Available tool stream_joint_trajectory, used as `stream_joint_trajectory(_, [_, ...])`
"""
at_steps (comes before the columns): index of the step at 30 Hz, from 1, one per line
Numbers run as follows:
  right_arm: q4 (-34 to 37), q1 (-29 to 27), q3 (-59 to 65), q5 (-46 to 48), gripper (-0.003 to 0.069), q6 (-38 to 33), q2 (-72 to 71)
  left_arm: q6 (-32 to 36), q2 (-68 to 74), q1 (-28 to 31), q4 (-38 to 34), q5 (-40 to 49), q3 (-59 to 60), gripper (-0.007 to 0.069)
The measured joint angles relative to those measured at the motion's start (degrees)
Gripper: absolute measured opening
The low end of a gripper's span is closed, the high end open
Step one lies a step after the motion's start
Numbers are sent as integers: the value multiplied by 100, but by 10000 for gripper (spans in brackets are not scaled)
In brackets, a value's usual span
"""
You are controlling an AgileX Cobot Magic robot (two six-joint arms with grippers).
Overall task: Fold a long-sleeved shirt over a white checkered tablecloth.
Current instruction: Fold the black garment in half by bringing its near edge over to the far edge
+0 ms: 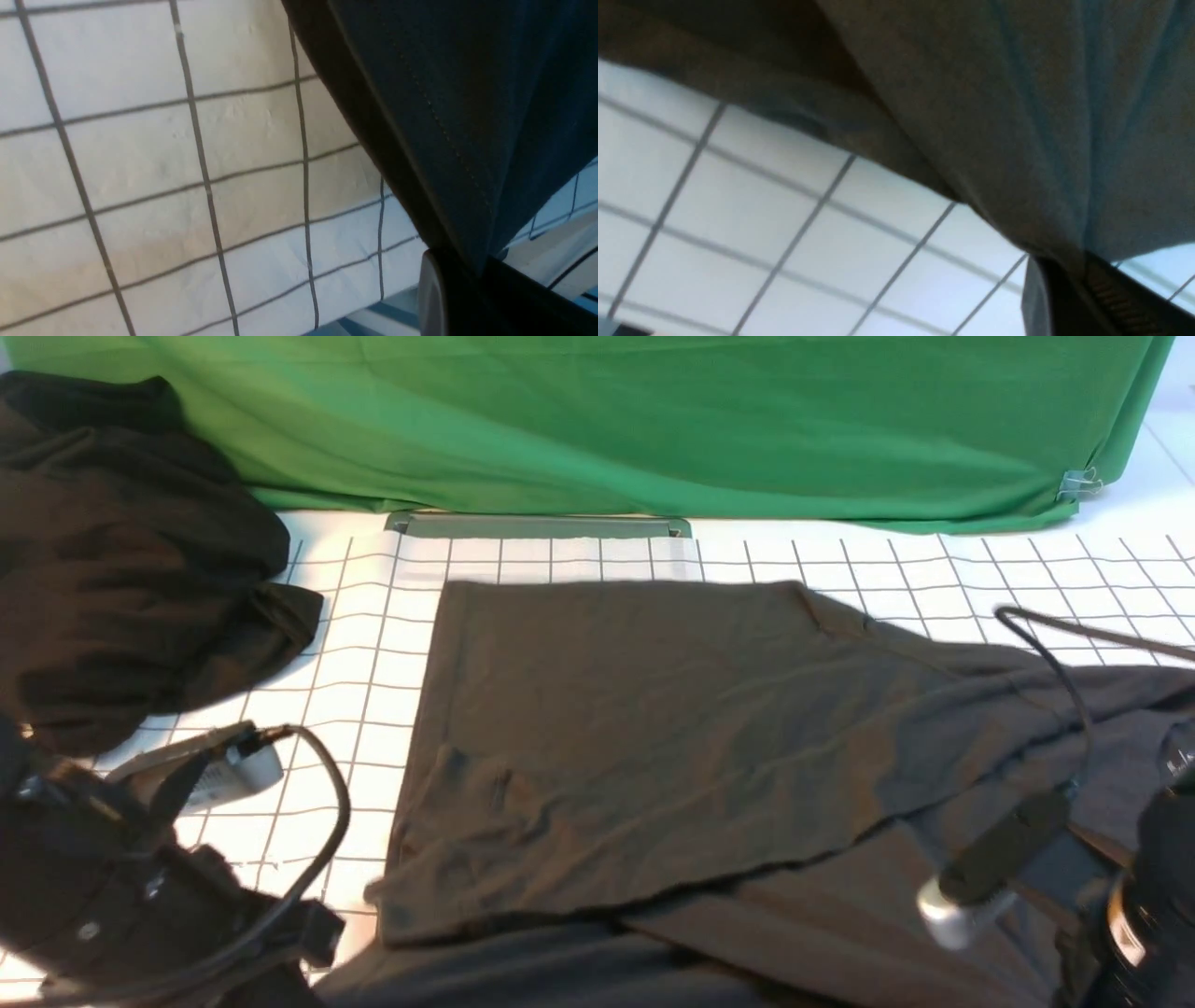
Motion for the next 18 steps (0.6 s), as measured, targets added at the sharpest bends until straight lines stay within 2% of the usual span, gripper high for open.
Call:
stream_joint_trajectory(7, [43,0,131,131,11,0,-510,0,-540,0,24,117,-23,13])
stream_joint_trajectory(18, [-284,0,-1408,-122,10,5,-499,0,-242,0,125,-1047,-794,13])
